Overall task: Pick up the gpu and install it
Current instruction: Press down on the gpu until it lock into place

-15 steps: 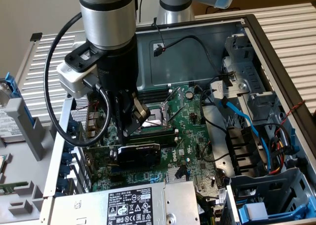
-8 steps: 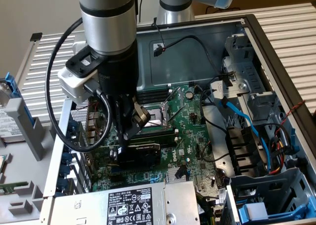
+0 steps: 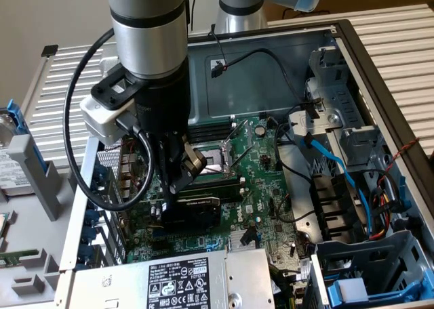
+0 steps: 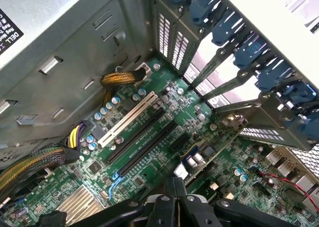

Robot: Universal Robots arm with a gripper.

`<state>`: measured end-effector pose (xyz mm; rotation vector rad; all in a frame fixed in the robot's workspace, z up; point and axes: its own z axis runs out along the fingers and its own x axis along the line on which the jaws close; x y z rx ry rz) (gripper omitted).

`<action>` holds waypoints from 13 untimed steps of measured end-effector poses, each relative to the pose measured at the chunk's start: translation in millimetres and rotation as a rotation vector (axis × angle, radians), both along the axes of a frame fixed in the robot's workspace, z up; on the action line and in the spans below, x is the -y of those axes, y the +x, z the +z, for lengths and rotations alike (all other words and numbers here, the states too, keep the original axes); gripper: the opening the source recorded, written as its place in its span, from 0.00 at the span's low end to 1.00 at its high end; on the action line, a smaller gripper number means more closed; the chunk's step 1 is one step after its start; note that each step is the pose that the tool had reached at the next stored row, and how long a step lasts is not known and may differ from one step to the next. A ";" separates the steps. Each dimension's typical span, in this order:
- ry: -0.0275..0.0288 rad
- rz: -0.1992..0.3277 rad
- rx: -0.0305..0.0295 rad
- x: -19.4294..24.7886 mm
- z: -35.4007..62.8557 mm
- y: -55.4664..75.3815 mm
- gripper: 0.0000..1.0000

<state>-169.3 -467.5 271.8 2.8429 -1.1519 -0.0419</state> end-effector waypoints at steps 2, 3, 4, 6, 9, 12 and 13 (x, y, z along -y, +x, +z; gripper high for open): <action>0.0003 0.000 0.0003 0.0 -0.7 0.0 0.11; 0.0005 0.000 0.0004 -0.1 -1.6 0.0 0.11; -0.0003 0.000 0.0000 0.0 -2.5 0.0 0.11; -0.0009 0.000 -0.0006 0.1 -3.6 0.0 0.11; -0.0001 0.000 -0.0001 0.0 -4.1 0.0 0.11; -0.0001 0.000 0.0000 0.0 -4.2 0.0 0.11; -0.0003 0.000 0.0003 0.0 -4.6 0.0 0.11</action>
